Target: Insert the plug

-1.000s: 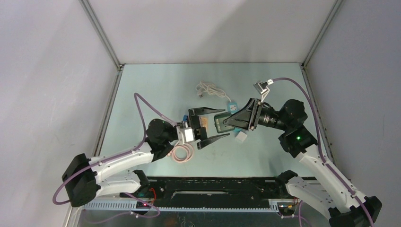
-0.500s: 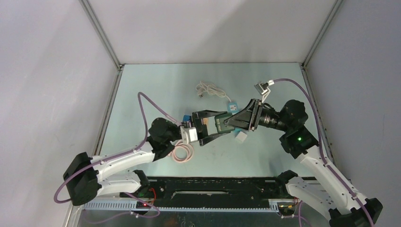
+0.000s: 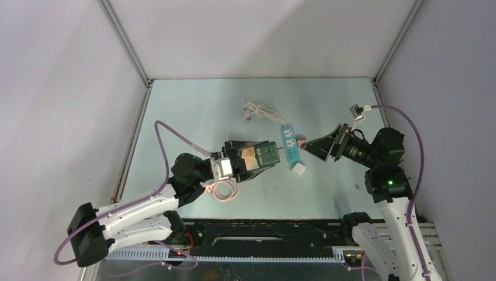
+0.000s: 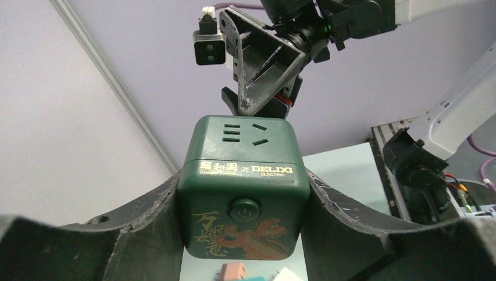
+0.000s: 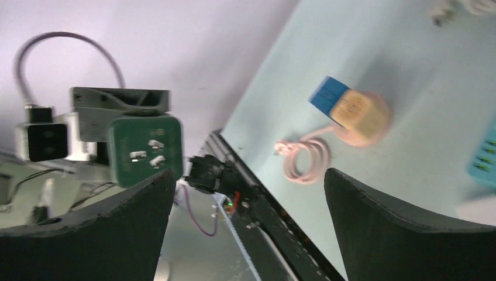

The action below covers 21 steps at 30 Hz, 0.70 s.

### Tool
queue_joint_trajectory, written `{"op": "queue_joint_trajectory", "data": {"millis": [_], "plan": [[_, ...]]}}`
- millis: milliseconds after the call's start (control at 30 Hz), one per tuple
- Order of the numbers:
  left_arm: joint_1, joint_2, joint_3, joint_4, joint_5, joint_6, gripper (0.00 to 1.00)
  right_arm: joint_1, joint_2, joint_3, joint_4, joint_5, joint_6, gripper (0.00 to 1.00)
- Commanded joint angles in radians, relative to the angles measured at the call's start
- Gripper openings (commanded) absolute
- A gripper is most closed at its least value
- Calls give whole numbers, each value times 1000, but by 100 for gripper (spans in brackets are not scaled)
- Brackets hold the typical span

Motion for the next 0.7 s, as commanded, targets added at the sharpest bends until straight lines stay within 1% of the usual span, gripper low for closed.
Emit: {"op": "queue_joint_trajectory", "data": {"millis": [0,133,233,367,467,500,600,667], "plan": [[-2,-58,-71,19,-71,-95,0,-37,13,22,-262,86,-223,100],[7,-116,-119,-7,-95,-200,0,-37,53,24,-400,232,-359,100],[18,-163,-152,-29,-104,-295,0,-27,94,24,-481,354,-430,100],[25,-224,-181,-121,-135,-316,0,10,173,25,-515,503,-506,100],[33,-252,-171,-255,-186,-305,0,61,268,29,-493,576,-536,100],[33,-257,-156,-345,-204,-286,0,81,322,33,-482,600,-540,100],[34,-255,-102,-546,-263,-214,0,152,468,74,-456,669,-549,100],[34,-249,-73,-645,-308,-175,0,200,569,113,-440,709,-549,100]]}}
